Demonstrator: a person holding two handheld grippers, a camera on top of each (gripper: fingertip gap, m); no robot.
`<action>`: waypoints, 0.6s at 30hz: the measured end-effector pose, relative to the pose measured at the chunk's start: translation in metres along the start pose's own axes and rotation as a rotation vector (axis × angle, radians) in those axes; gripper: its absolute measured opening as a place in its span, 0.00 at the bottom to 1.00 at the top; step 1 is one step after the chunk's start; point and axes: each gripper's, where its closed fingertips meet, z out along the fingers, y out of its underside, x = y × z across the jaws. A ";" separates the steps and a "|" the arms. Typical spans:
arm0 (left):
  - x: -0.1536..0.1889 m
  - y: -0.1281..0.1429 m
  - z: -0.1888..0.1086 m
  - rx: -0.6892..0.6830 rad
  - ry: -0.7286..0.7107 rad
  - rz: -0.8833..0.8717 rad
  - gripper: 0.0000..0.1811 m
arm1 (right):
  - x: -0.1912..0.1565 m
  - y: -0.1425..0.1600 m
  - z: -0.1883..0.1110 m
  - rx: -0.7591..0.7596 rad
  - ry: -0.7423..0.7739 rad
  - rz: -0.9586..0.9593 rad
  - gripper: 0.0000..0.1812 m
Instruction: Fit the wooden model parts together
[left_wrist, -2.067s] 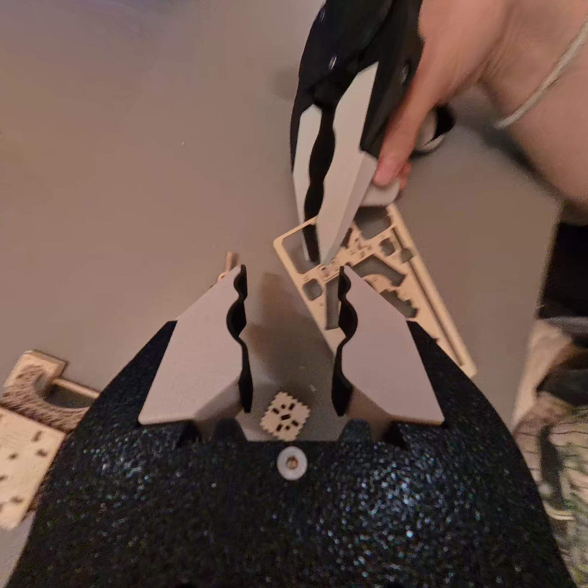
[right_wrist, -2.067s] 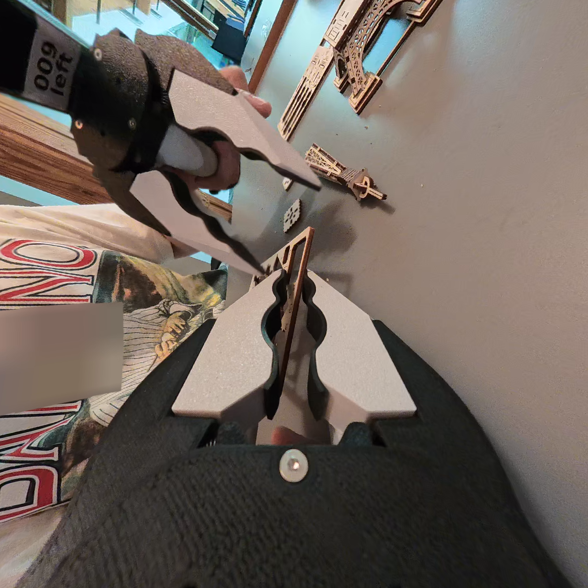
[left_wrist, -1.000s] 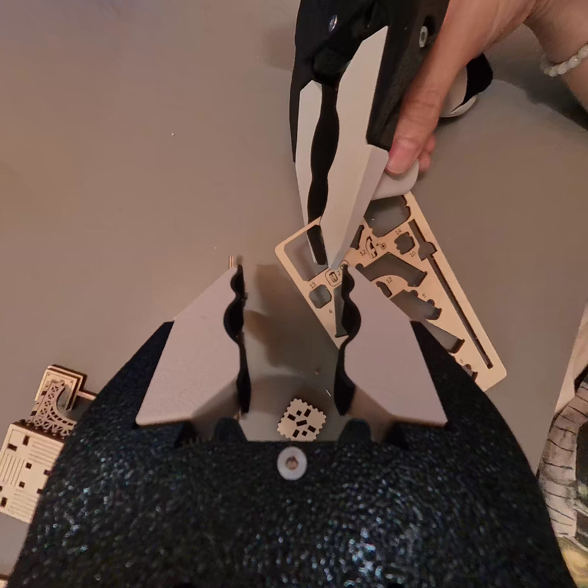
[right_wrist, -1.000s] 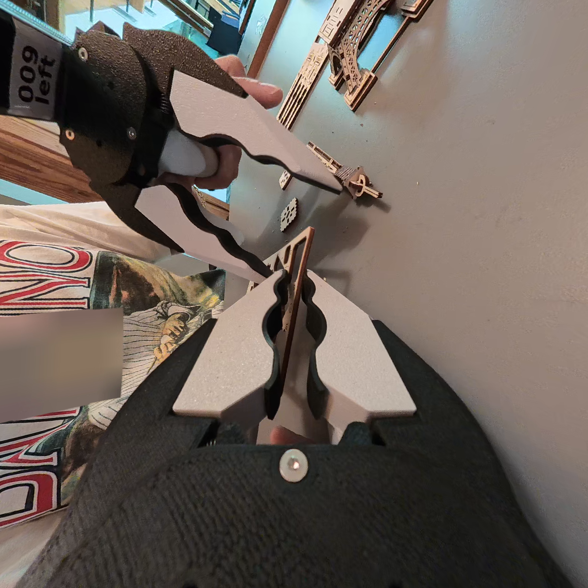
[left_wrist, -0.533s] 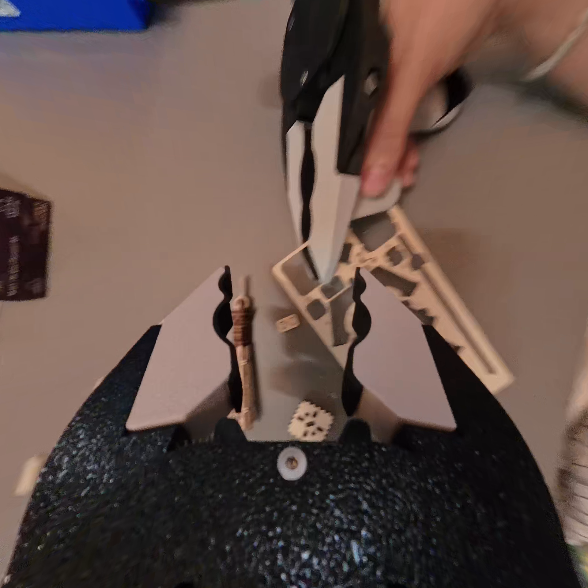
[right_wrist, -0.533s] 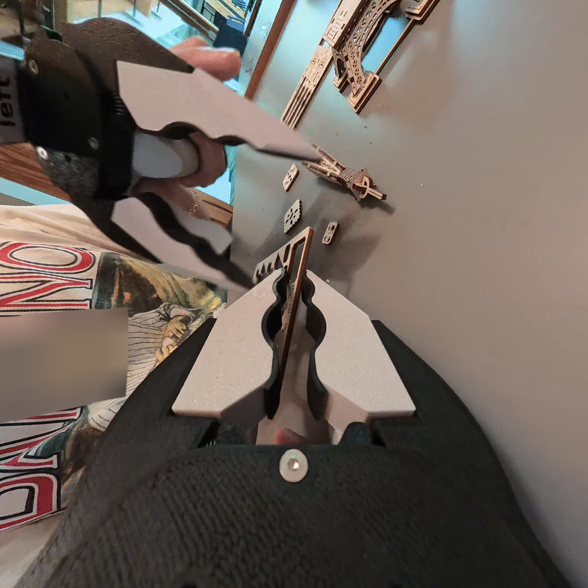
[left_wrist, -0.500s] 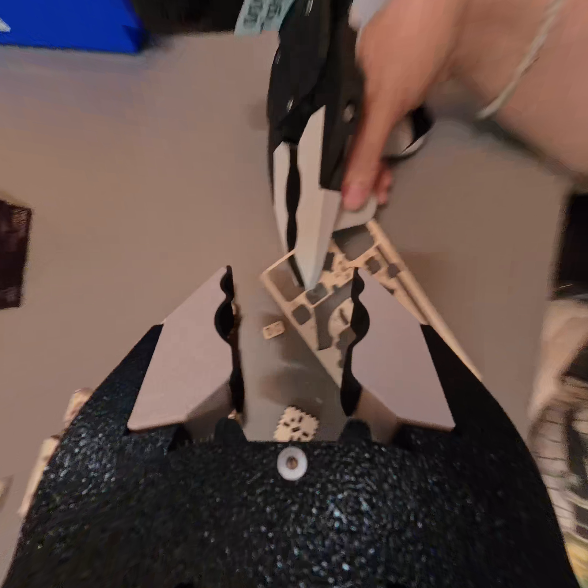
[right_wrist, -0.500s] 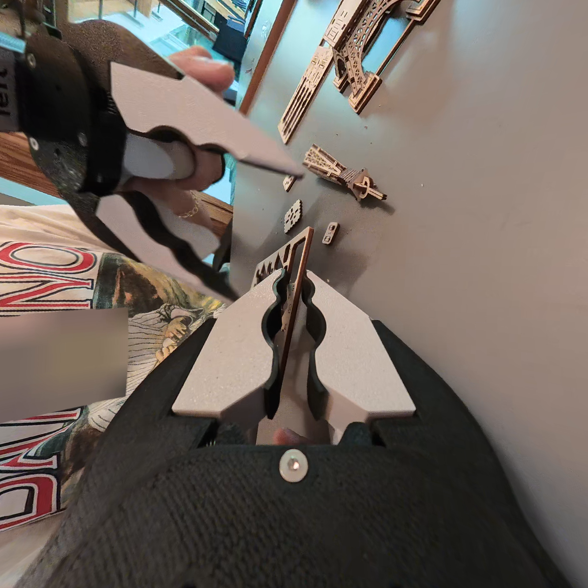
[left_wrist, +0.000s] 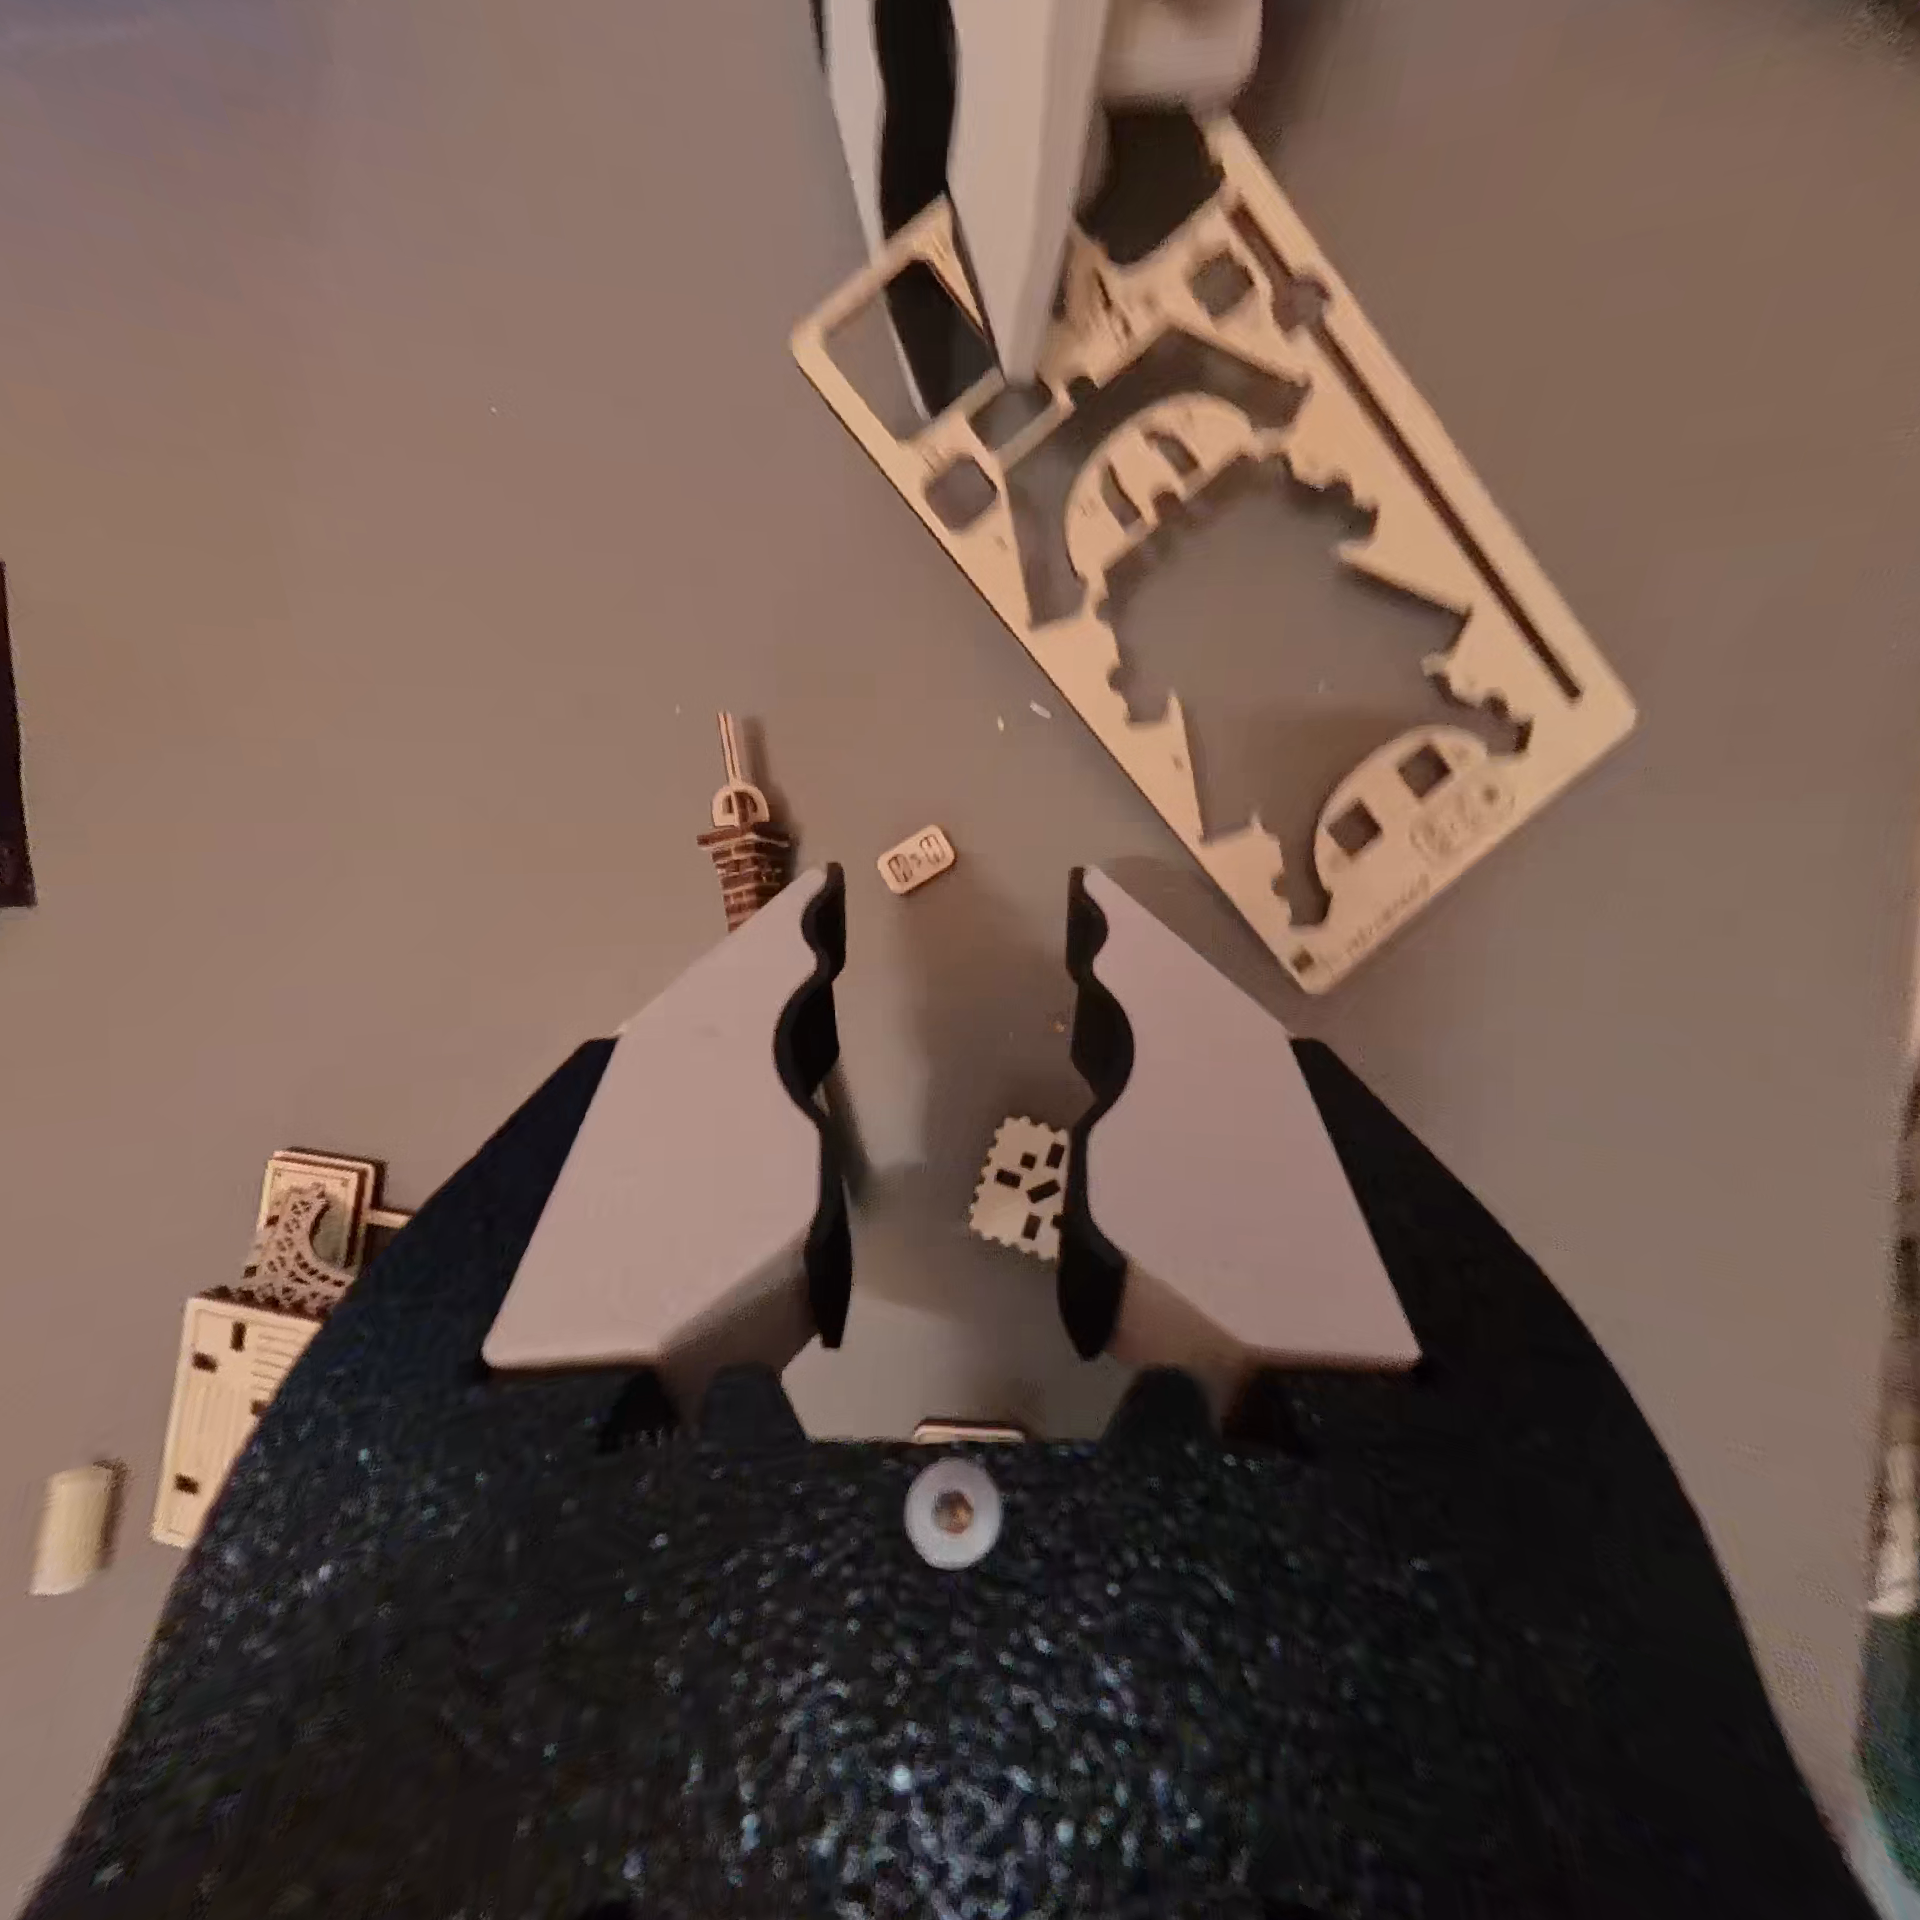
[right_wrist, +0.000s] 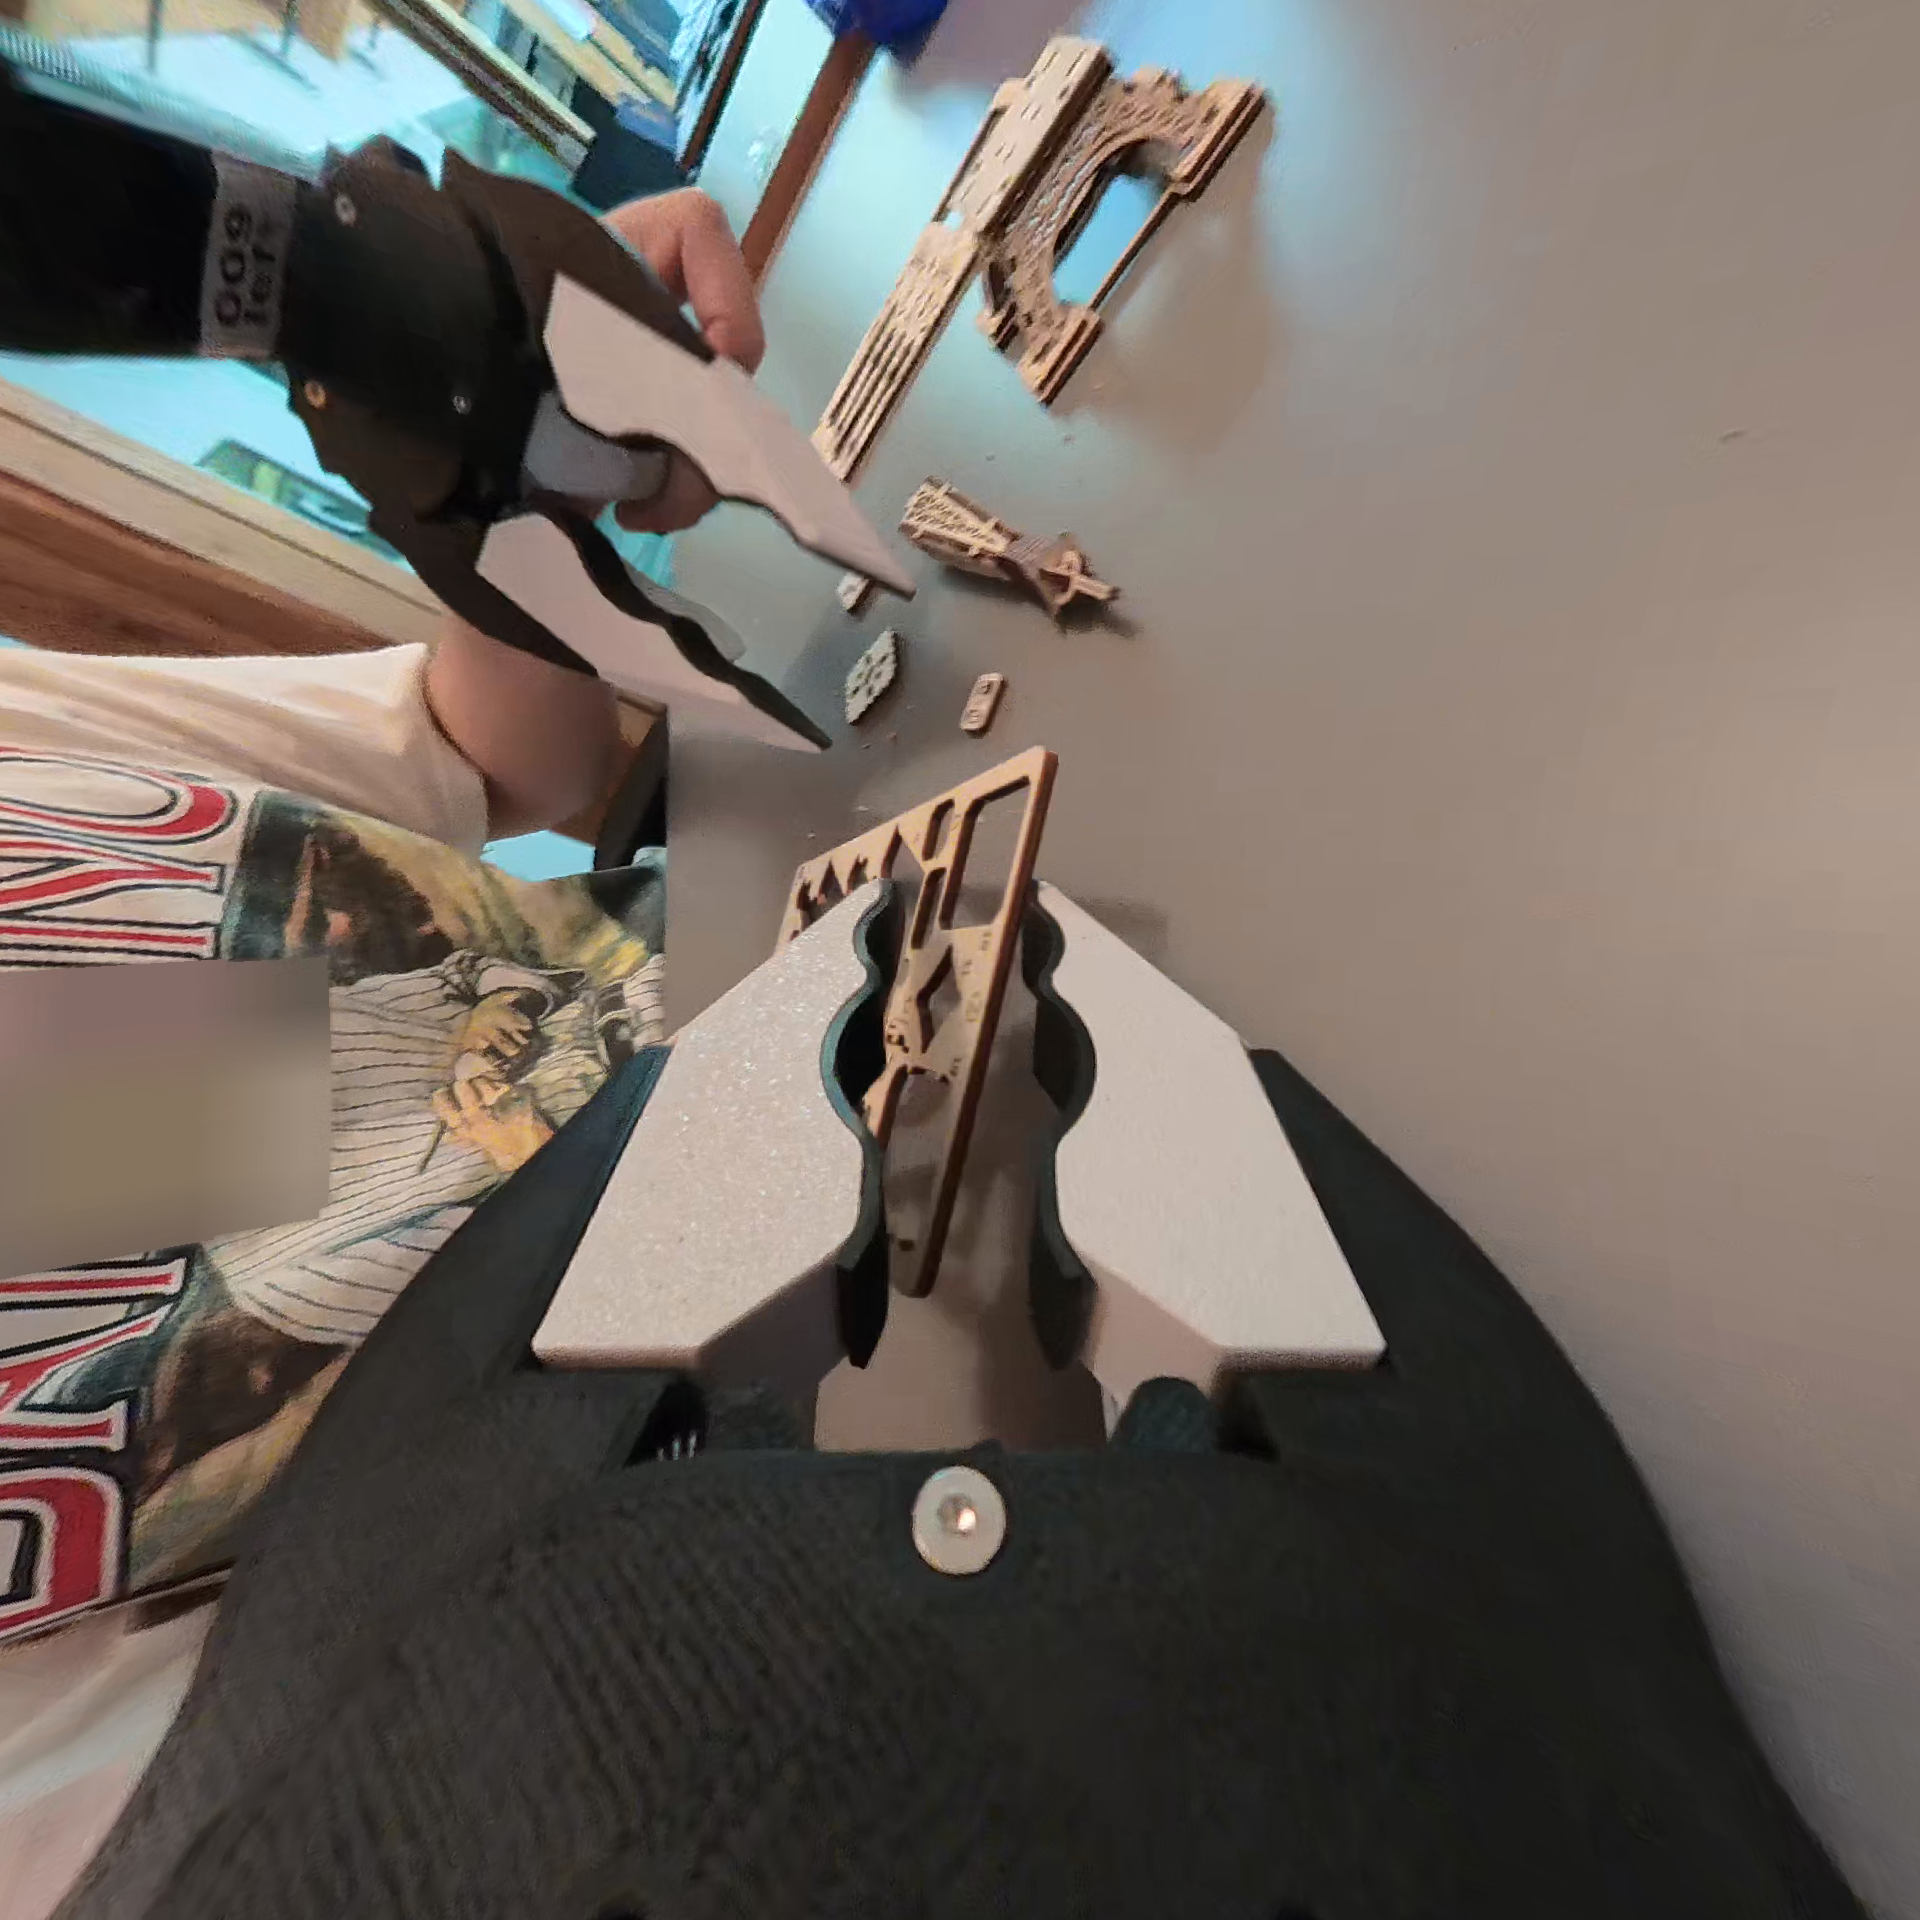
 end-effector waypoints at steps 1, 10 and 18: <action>-0.001 0.004 0.003 -0.024 -0.004 0.030 0.21 | 0.003 -0.002 -0.004 0.009 0.026 -0.013 0.14; -0.012 0.015 0.022 -0.161 0.087 0.348 0.16 | 0.032 -0.014 -0.023 -0.007 0.352 -0.346 0.52; -0.013 0.014 0.026 -0.174 0.080 0.263 0.06 | -0.013 -0.065 -0.029 0.301 0.299 -0.560 0.37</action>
